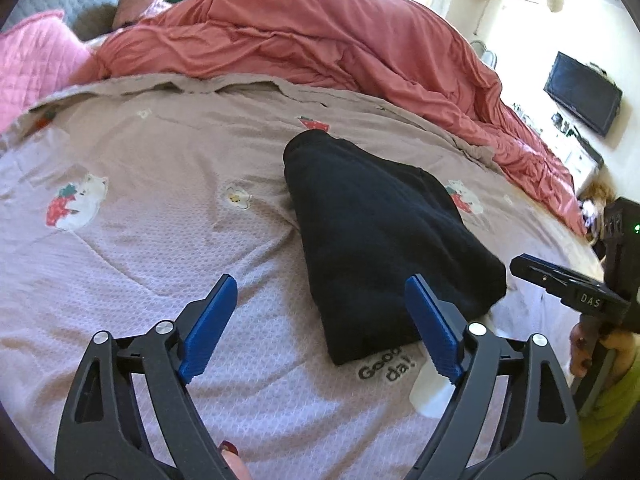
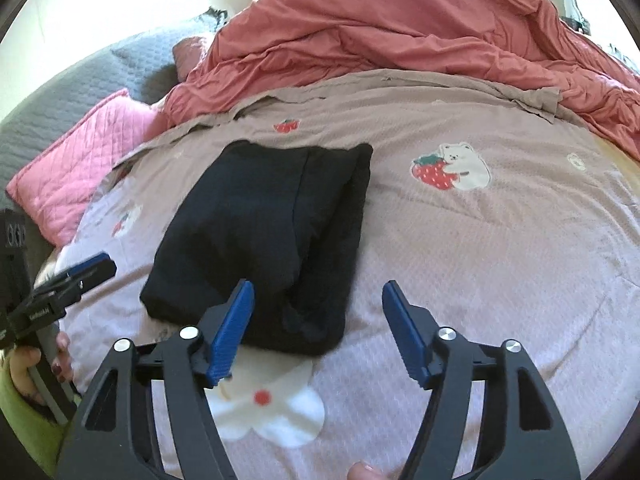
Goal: Fold small clothes
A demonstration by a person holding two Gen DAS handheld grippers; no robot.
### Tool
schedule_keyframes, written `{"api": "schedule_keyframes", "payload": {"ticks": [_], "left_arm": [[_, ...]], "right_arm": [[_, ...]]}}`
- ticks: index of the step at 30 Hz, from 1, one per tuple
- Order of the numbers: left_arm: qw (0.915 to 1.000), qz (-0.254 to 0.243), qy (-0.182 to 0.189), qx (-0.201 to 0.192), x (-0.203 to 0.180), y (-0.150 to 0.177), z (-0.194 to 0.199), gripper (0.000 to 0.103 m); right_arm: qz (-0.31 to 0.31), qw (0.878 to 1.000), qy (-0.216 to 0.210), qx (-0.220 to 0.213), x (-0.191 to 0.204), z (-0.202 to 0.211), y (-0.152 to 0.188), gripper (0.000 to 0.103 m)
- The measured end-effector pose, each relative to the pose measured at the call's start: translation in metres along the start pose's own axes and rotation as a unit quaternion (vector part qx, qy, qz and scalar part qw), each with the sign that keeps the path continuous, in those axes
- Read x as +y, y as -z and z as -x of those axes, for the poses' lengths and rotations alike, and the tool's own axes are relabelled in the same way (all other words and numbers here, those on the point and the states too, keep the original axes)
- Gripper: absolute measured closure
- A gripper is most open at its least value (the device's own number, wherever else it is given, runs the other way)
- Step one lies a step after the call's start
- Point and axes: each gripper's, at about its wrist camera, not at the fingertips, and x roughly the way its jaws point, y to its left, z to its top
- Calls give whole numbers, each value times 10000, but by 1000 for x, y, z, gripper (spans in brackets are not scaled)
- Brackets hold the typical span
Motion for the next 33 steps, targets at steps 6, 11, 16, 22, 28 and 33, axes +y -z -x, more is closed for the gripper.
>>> {"api": "schedule_keyframes", "payload": {"ticks": [6, 11, 16, 22, 28, 33], "left_arm": [[9986, 361, 228, 316, 10, -19, -25, 23], [9941, 705, 508, 649, 18, -32, -55, 22], [9872, 1044, 777, 923, 26, -38, -83, 22], [9825, 1092, 949, 1177, 25, -35, -110, 22], [9737, 1314, 1354, 1273, 29, -30, -122, 47], [9740, 1286, 1436, 1193, 28, -33, -113, 56]], "right_arm": [[-457, 9984, -313, 146, -9, -30, -30, 31], [-859, 9940, -497, 458, -21, -64, -49, 30], [-1039, 9883, -721, 852, -29, -96, -52, 30], [-1146, 9841, -914, 1002, -34, -115, -49, 31], [-1023, 9853, -1011, 925, -28, -122, -49, 52], [-897, 9870, -1187, 606, -22, -109, -51, 68]]}}
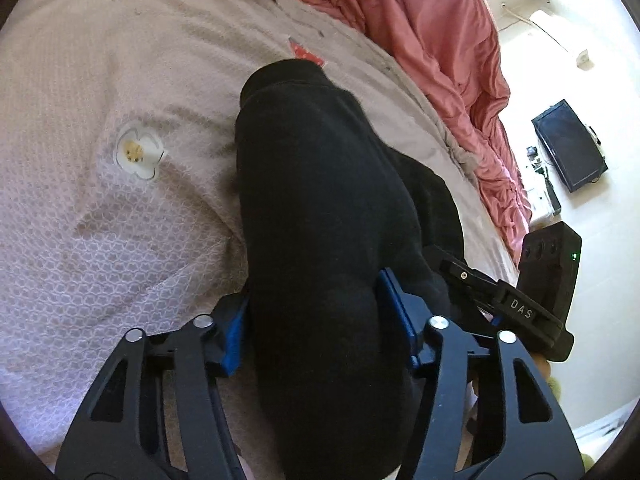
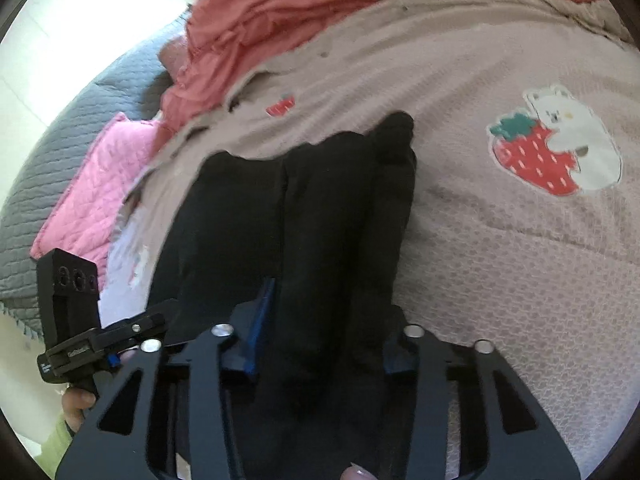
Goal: Fold small clothes
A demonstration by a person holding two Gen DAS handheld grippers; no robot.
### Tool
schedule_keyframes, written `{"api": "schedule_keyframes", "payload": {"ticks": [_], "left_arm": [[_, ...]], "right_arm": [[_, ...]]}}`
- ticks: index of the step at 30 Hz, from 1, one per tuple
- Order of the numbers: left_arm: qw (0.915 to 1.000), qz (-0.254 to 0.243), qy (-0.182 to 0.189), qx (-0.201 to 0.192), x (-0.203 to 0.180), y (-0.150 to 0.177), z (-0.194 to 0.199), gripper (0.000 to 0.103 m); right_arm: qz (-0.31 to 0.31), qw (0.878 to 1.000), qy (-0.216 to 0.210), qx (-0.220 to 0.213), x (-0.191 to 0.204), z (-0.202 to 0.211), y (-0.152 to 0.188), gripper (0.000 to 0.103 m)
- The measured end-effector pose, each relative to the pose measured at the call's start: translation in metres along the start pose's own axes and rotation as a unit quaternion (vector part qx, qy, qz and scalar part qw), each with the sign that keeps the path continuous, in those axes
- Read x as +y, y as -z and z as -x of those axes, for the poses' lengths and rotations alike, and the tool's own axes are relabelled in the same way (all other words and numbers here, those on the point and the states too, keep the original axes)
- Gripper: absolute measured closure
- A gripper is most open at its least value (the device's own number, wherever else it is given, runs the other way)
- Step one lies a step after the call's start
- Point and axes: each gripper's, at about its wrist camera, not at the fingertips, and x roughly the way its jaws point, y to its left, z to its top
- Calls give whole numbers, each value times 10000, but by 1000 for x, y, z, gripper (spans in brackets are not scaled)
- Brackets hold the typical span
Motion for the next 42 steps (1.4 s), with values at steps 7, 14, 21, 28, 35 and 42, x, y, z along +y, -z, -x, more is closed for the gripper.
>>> {"api": "schedule_keyframes", "payload": {"ticks": [7, 14, 21, 28, 35, 42], "left_arm": [[9978, -381, -211, -494, -18, -7, 29, 58], [9972, -195, -489, -524, -1, -8, 29, 58], [9957, -363, -721, -462, -3, -5, 23, 55], [9941, -455, -843, -510, -3, -3, 27, 53], [9936, -434, -888, -553, -2, -1, 35, 53], [9926, -436, -924, -650, -4, 4, 45, 53]], "right_arm": [[372, 9983, -181, -399, 27, 19, -8, 73], [489, 9983, 190, -235, 35, -4, -16, 73], [197, 9980, 601, -7, 22, -21, -8, 59], [393, 9949, 907, -187, 31, -11, -5, 50], [481, 9919, 1077, -470, 37, 9, -1, 32], [470, 9895, 1135, -756, 43, 32, 4, 12]]}}
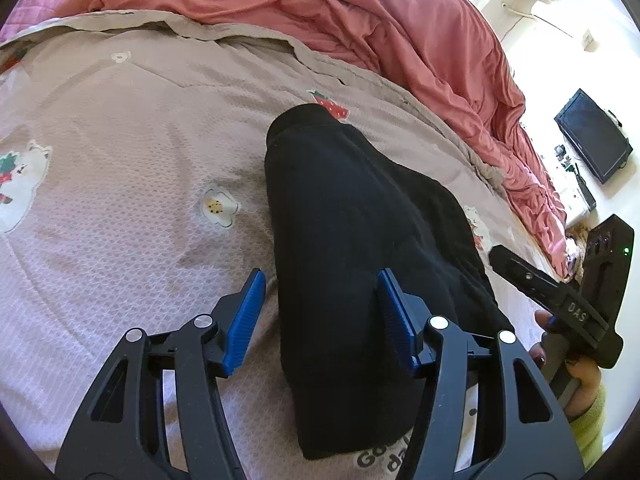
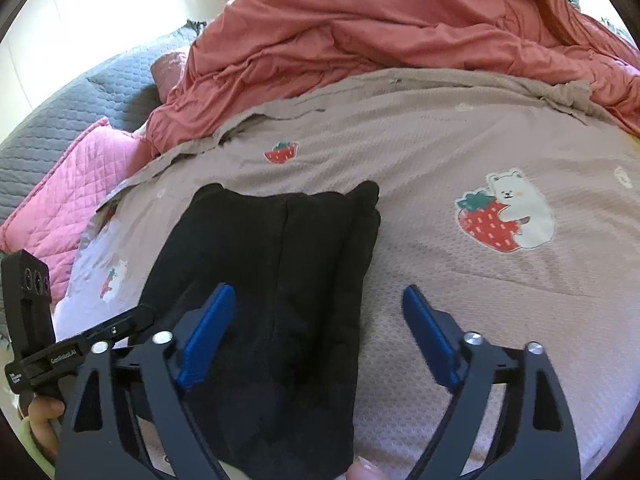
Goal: Fold small clothes
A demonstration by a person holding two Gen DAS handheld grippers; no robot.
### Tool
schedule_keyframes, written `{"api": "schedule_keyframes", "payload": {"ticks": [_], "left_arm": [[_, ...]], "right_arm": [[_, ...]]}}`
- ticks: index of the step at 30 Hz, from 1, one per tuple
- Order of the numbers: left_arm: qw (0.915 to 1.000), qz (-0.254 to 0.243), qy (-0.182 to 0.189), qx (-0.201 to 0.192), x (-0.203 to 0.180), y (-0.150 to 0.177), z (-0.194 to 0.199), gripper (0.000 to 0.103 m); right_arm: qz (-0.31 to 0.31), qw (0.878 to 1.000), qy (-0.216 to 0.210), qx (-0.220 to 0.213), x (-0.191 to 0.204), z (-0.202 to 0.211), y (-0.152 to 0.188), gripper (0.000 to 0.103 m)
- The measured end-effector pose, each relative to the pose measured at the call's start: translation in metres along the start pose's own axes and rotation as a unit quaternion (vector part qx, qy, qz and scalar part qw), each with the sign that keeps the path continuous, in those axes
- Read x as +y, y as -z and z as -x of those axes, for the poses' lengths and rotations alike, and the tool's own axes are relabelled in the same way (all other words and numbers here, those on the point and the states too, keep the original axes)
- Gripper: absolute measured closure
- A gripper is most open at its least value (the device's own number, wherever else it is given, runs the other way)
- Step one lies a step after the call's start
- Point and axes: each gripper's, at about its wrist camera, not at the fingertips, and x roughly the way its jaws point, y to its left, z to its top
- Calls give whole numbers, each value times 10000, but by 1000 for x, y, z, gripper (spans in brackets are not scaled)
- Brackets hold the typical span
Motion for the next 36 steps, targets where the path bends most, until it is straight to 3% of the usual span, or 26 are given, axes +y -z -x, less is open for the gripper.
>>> {"api": "schedule_keyframes", "payload": {"ticks": [2, 4, 5, 10, 23, 36], "left_arm": [[9999, -55, -45, -75, -1, 2, 8, 53], [9998, -106, -95, -161, -3, 4, 16, 42], [9995, -133, -146, -227, -3, 5, 22, 29], [9974, -400, -400, -447, -10, 16, 45, 10], [9891, -763, -879, -896, -24, 62, 95, 10], [9876, -825, -1034, -844, -30, 98, 115, 10]], "right_arm": [[-32, 9999, 7, -116, -1, 11, 4, 12], [-30, 9996, 65, -265, 1, 23, 8, 7], [-16, 9994, 93, -325, 1, 29, 10, 6], [173, 9975, 170, -668, 13, 55, 26, 5], [916, 9822, 811, -1422, 45, 110, 74, 5], [910, 9833, 874, -1313, 49, 134, 109, 5]]}}
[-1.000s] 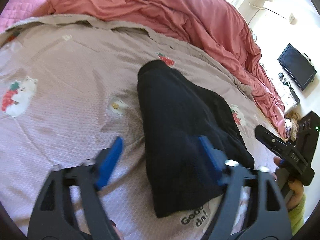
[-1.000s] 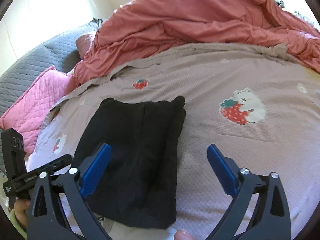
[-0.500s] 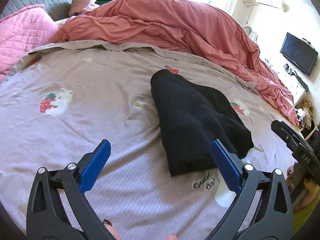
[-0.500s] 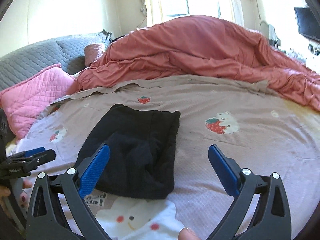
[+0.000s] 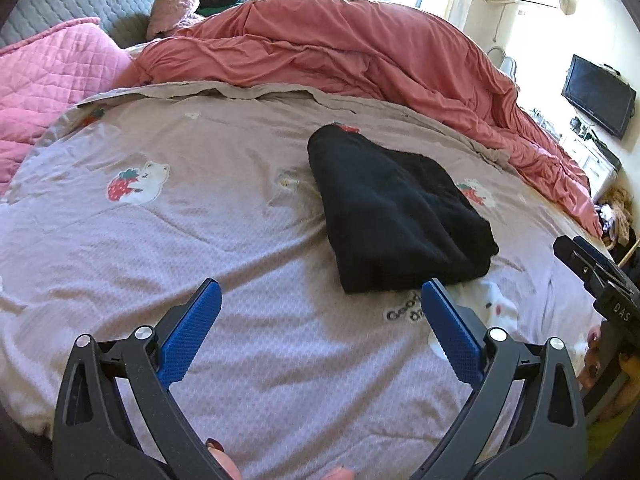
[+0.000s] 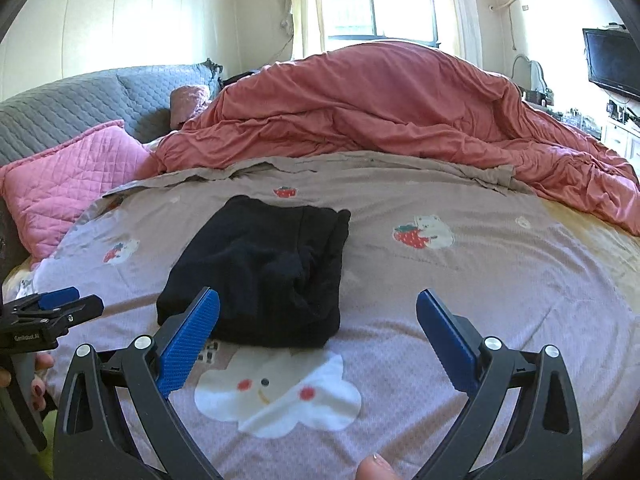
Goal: Fold small clothes
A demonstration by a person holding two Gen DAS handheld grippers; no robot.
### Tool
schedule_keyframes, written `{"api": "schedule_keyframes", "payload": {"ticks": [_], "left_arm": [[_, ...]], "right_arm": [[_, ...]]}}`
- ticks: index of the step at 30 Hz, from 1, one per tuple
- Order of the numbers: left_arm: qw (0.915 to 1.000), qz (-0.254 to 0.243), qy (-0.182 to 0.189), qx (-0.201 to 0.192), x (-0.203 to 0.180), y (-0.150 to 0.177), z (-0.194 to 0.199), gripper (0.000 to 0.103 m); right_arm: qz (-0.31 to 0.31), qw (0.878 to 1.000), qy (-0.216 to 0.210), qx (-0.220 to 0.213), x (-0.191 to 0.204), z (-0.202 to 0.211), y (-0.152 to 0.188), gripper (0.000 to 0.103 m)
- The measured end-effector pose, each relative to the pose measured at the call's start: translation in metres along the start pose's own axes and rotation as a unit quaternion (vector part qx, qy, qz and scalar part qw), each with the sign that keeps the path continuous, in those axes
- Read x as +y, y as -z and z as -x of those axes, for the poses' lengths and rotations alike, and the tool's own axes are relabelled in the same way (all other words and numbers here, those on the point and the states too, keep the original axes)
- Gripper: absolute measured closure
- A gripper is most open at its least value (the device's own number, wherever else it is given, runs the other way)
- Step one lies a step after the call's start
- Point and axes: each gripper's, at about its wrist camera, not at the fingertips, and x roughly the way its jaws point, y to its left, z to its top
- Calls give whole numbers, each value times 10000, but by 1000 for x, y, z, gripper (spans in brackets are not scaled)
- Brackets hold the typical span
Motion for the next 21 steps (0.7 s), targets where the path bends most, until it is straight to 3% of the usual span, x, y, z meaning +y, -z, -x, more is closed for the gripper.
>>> {"api": "schedule_keyframes", "payload": {"ticks": [13, 21], "left_arm": [[9992, 148, -21, 360, 0, 34, 0, 10], [9990, 173, -57, 413, 2, 34, -1, 10]], "right_arm": [[-101, 9974, 131, 704, 12, -7, 41, 5], [-160, 9963, 181, 825, 6, -14, 46, 5]]}}
